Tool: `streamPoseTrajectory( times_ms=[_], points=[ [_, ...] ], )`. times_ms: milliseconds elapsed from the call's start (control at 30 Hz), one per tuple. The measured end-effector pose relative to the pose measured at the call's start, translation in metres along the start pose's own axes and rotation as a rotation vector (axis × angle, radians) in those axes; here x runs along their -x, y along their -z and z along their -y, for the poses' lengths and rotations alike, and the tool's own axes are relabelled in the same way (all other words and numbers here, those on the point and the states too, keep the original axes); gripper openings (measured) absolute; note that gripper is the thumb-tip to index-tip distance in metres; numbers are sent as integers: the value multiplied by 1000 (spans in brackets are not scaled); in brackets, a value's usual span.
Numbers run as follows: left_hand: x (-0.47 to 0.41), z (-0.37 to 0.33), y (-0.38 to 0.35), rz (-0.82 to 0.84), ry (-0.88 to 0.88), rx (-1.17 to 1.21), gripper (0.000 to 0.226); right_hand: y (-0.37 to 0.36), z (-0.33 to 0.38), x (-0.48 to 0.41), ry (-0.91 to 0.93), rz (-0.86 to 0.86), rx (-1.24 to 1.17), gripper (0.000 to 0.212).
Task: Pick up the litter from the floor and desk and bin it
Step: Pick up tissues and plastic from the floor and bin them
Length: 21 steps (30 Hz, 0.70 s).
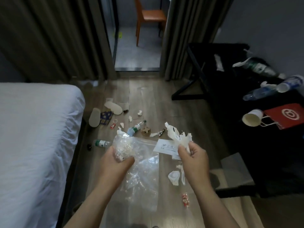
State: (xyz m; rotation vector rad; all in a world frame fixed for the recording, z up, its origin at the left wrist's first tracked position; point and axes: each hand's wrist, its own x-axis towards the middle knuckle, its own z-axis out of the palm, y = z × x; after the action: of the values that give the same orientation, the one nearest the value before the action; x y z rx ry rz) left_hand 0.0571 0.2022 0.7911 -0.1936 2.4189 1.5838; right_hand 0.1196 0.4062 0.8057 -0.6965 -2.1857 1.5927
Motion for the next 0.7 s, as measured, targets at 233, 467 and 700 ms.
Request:
streamPoseTrajectory(
  times_ms=[233,467,700],
  points=[
    [24,-64,11,212,-270,-75,23,42,61,67,-12,-288,-26,38],
    [84,-113,-16,478,-493,-119,17,97,80,170,-65,-645,-3,19],
    [218,-135,-78,809,-650,-173,14,186,80,309,-112,-1087,121,32]
  ],
)
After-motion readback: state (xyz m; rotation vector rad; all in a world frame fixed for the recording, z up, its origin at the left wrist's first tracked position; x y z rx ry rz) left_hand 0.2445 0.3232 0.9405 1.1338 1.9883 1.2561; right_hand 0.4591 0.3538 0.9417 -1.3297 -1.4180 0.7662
